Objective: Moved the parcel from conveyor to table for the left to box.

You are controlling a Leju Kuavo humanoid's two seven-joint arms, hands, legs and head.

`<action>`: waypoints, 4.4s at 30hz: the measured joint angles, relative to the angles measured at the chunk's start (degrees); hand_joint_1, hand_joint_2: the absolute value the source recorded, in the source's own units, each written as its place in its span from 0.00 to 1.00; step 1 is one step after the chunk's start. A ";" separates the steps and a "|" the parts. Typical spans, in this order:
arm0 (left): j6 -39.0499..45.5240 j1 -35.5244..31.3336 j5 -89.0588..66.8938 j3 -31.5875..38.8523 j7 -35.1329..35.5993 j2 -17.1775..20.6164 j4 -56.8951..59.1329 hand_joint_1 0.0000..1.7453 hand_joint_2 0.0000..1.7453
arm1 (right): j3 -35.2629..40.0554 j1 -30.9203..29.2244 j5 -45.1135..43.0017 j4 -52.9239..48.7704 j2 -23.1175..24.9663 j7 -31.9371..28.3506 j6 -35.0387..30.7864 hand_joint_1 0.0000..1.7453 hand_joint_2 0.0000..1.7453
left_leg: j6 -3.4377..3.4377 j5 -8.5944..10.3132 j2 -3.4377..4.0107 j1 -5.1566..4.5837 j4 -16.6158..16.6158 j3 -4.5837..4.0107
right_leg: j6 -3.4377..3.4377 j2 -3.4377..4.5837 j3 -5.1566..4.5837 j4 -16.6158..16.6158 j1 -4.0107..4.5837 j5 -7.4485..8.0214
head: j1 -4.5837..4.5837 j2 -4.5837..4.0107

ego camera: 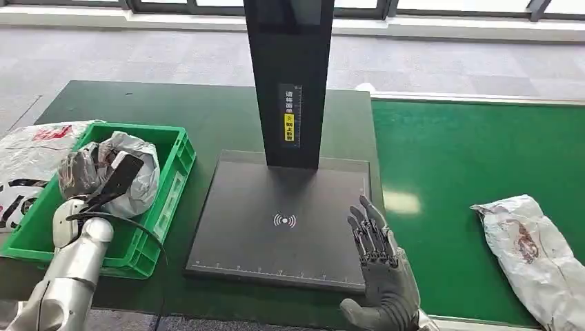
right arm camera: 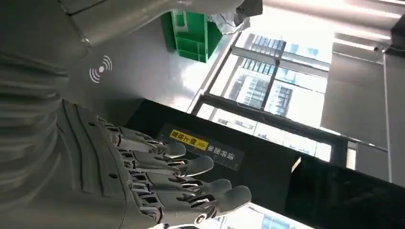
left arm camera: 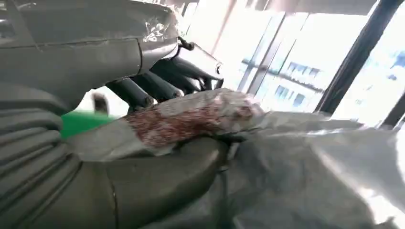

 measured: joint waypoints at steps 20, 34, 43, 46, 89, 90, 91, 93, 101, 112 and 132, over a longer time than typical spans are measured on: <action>1.64 5.21 10.31 3.22 -7.43 -6.31 -8.73 0.00 0.00 | -0.39 -0.68 2.10 2.12 0.33 2.23 0.94 0.00 1.00 | 0.05 -0.09 0.02 -0.23 -0.23 0.12 | 0.02 -0.03 0.50 -0.06 -0.24 -0.11 | 0.00 0.00; -1.14 13.88 30.97 3.13 -18.59 -12.80 -22.45 0.00 0.00 | -1.29 -0.60 6.41 3.61 0.33 6.59 -2.22 0.00 1.00 | 0.06 -0.05 -0.15 -0.33 -0.27 0.40 | 0.04 -0.16 0.78 -0.09 -0.31 -0.17 | 0.00 0.00; -0.11 31.96 54.18 -7.75 -27.82 -26.27 -50.69 0.00 0.00 | -9.44 -4.24 26.31 7.78 0.22 22.82 -13.77 0.00 1.00 | 0.31 -0.22 0.13 -0.38 -0.07 -0.04 | 0.22 0.05 0.34 -0.17 -0.34 -0.09 | 0.00 0.00; -0.06 33.04 54.51 -9.07 -27.82 -26.91 -54.51 0.00 0.00 | -10.58 -5.07 26.73 8.55 0.22 23.01 -13.79 0.00 1.00 | 0.30 -0.21 0.14 -0.30 -0.09 -0.10 | 0.19 0.05 0.31 -0.14 -0.27 -0.11 | 0.02 0.00; -19.95 32.17 64.59 -12.22 -27.65 -27.17 -51.57 0.00 0.00 | -38.20 -26.51 58.95 60.11 -29.62 49.92 -10.56 0.00 1.00 | 0.60 -0.03 -0.06 -0.42 0.17 -0.69 | 0.48 -0.12 -0.10 -0.24 -0.38 0.21 | 0.04 0.00; -19.95 32.17 64.57 -12.22 -27.65 -27.17 -51.55 0.00 0.00 | -38.27 -26.41 58.97 60.11 -29.62 49.92 -10.56 0.00 1.00 | 0.60 -0.03 -0.06 -0.42 0.17 -0.68 | 0.48 -0.10 -0.10 -0.24 -0.38 0.21 | 0.04 0.00; -19.95 32.17 64.56 -12.22 -27.65 -27.17 -51.53 0.00 0.00 | -38.40 -26.30 58.99 60.11 -29.62 49.92 -10.56 0.00 1.00 | 0.60 -0.02 -0.07 -0.42 0.18 -0.67 | 0.48 -0.10 -0.09 -0.24 -0.38 0.21 | 0.04 0.00; -19.95 32.16 64.56 -12.22 -27.65 -27.17 -51.40 0.00 0.00 | -38.53 -26.09 58.99 60.11 -29.64 49.92 -10.56 0.00 1.00 | 0.60 -0.01 -0.07 -0.42 0.18 -0.43 | 0.48 -0.11 -0.10 -0.24 -0.38 0.22 | 0.04 0.00; -19.95 31.88 64.26 -12.22 -27.65 -27.15 -49.89 0.00 0.00 | -37.77 -25.85 52.56 60.58 -24.58 34.96 -6.24 0.00 1.00 | 0.44 -0.12 0.22 -0.18 0.12 -0.59 | 0.43 0.12 -0.03 -0.23 -0.16 0.18 | 0.04 0.00; -20.02 31.71 64.06 -12.22 -27.65 -27.15 -48.25 0.00 0.00 | -35.50 -27.65 51.14 64.02 -18.80 33.68 -10.21 0.00 1.00 | 0.36 -0.14 0.53 -0.10 0.11 -0.31 | 0.37 0.41 0.10 -0.21 -0.11 0.22 | -0.02 0.00; -19.10 31.83 63.08 -12.22 -27.67 -27.17 -49.10 0.00 0.00 | -33.20 -31.64 39.67 58.14 -16.04 27.51 -14.98 1.00 1.00 | 0.35 -0.06 0.18 -0.17 0.11 -0.44 | 0.35 0.16 0.09 -0.16 -0.17 0.22 | -0.02 0.00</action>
